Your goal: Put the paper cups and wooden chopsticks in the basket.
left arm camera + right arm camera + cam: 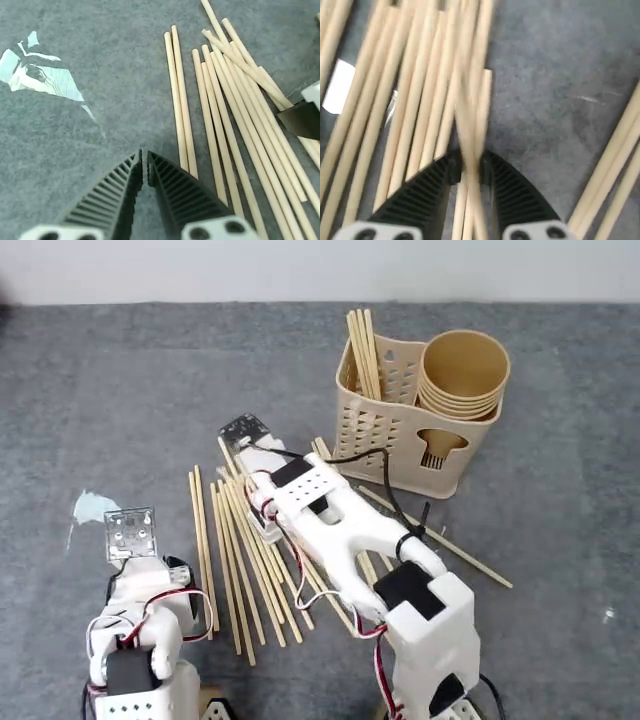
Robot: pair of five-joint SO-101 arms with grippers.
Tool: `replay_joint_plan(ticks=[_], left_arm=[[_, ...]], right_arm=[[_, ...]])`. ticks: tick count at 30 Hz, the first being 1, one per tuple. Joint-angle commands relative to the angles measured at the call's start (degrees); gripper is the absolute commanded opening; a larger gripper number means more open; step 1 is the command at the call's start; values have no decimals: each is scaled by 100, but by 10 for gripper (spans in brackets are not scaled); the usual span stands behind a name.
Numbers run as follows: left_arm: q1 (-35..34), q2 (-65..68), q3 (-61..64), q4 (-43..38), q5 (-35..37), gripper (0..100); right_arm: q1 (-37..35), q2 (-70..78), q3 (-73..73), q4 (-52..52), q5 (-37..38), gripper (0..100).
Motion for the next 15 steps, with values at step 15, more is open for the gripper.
replay_joint_plan(ticks=[15], left_arm=[[-9, -105, -338, 26, 35, 14]], right_arm=[[40, -1429, -123, 778, 0, 8]])
